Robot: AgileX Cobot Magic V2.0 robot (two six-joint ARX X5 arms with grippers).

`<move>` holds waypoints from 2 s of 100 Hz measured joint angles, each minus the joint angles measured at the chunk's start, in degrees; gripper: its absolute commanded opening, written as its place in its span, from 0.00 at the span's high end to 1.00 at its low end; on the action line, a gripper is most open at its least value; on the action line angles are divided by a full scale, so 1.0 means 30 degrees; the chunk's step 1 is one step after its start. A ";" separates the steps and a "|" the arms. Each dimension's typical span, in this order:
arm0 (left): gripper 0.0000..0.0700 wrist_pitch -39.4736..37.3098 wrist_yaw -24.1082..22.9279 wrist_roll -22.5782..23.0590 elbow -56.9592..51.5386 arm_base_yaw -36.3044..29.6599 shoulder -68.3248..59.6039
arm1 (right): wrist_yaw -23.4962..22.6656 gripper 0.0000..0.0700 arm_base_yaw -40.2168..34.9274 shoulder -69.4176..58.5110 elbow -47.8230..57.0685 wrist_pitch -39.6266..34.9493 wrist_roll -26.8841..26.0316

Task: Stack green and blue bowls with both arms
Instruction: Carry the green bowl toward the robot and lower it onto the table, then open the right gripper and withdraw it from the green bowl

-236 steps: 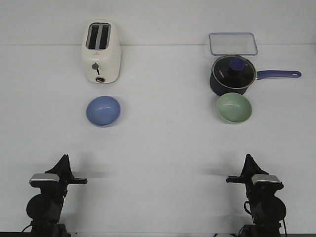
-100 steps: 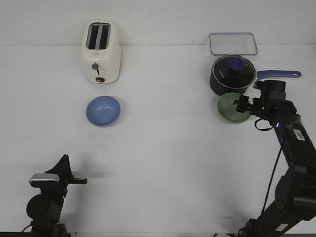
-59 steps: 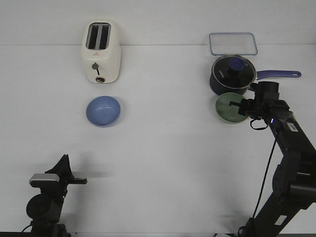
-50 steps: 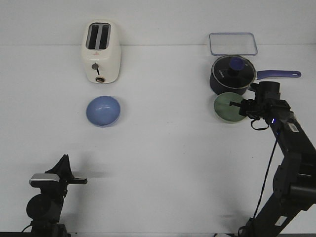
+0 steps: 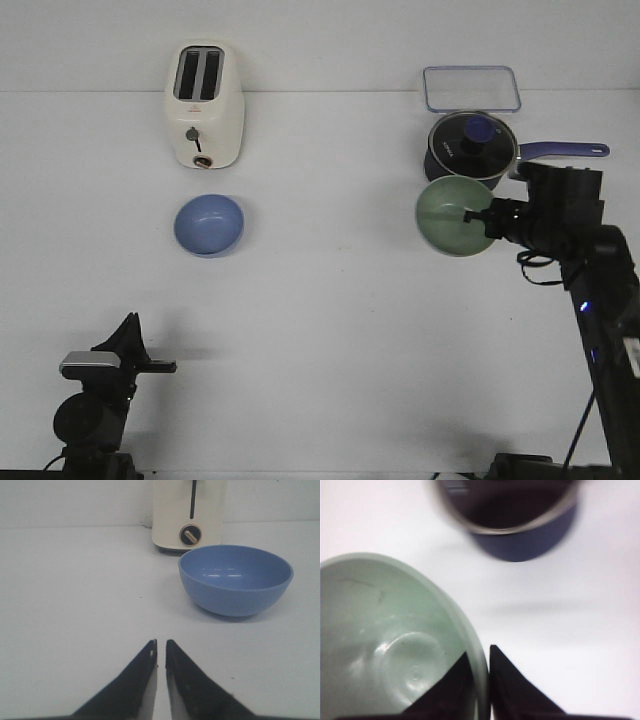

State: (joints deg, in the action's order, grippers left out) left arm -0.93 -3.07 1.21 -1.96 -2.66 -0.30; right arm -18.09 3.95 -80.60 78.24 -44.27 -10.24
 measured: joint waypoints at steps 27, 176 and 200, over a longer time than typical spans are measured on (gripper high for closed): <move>0.98 -0.0007 0.0000 0.0000 0.0000 0.0000 0.0000 | 0.0146 1.00 -0.6207 0.4080 -0.5180 0.1829 -0.0838; 0.98 -0.0007 0.0000 -0.0007 0.0000 0.0000 0.0000 | 0.8663 0.48 -1.5475 1.4549 -1.2473 0.7089 -0.2186; 0.98 -0.0510 0.0474 -0.2805 0.0000 0.0000 0.0000 | 0.9056 0.48 -1.6298 1.7515 -1.4943 0.6506 -0.2193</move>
State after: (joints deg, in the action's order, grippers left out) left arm -2.46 -1.65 -7.20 -1.96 -2.66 -0.30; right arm 9.08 -44.95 -28.05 33.41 -24.75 -16.82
